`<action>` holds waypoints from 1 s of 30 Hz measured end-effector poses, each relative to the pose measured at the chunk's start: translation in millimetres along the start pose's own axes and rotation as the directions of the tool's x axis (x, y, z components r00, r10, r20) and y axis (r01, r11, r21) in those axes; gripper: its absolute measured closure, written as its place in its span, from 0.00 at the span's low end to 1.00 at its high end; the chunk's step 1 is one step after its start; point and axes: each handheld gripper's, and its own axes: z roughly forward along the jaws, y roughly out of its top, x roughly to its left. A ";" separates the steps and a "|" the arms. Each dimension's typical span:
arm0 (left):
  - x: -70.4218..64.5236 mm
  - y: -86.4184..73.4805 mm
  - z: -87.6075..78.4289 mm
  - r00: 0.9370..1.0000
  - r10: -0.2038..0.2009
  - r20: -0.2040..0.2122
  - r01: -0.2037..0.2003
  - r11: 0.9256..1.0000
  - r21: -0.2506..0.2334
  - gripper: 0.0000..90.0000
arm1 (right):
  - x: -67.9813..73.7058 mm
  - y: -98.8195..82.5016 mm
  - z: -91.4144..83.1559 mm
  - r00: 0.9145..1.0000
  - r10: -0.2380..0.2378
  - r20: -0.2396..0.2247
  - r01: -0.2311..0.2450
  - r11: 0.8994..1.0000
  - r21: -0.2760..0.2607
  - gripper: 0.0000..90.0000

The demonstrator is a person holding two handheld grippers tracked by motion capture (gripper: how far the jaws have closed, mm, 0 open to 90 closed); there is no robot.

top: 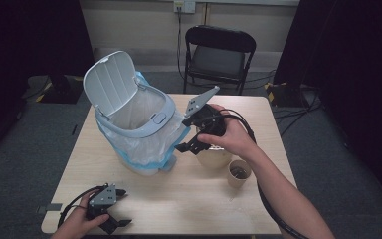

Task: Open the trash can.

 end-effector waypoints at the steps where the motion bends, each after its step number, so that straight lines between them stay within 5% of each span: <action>1: 0.0 0.0 0.0 1.000 0.000 0.000 0.000 1.000 0.000 0.02 | 0.3 -2.4 -0.4 1.000 0.005 0.001 -0.005 1.000 -0.001 0.16; 30: -0.2 -0.1 0.1 1.000 -0.003 0.003 0.003 1.000 0.001 0.02 | -0.2 -70.8 -16.5 0.996 0.083 0.032 -0.083 0.997 -0.007 0.17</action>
